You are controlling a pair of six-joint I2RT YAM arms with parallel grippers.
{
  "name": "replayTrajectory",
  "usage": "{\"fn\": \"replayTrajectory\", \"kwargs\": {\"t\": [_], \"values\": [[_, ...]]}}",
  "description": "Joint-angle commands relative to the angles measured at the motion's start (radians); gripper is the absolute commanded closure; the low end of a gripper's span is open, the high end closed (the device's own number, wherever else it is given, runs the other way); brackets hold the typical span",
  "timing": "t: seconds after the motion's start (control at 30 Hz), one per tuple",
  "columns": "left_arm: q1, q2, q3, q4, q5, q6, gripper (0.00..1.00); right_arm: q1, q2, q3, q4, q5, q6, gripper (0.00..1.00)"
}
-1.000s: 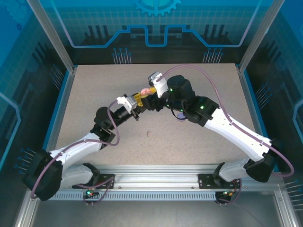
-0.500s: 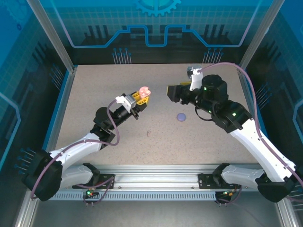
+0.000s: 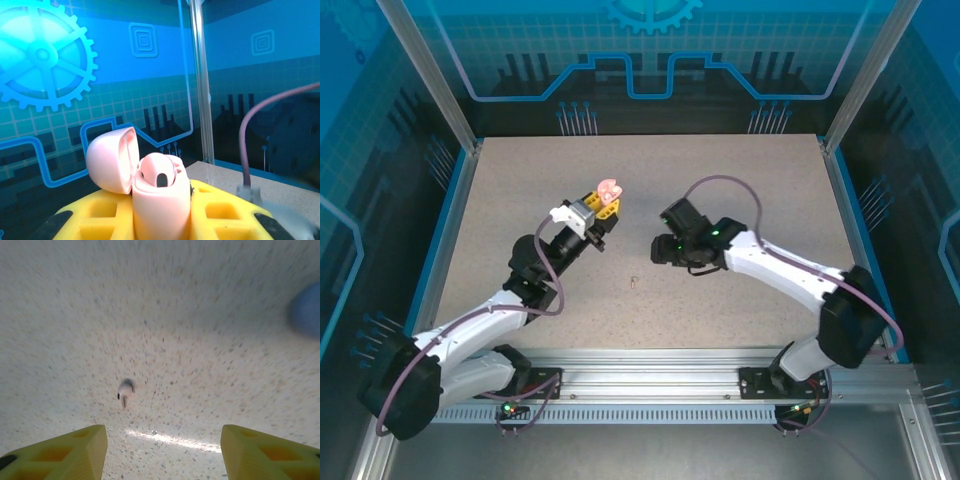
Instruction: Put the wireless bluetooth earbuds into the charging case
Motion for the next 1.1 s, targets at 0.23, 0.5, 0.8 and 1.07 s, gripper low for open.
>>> {"fn": "replayTrajectory", "kwargs": {"t": [0.23, 0.5, 0.8, 1.07], "values": [[0.019, -0.059, -0.023, 0.025, -0.073, -0.034, 1.00, 0.126, 0.333, 0.226, -0.074, 0.056, 0.143, 0.40], [0.033, -0.070, -0.035, 0.038, -0.074, -0.056, 1.00, 0.155, 0.470, 0.332, -0.132, 0.080, 0.185, 0.43], [0.048, -0.081, -0.043, 0.045, -0.070, -0.068, 1.00, 0.159, 0.534, 0.370, -0.142, 0.076, 0.199, 0.49], [0.053, -0.082, -0.050, 0.050, -0.069, -0.078, 1.00, 0.160, 0.565, 0.372, -0.140, 0.077, 0.205, 0.55]]}}
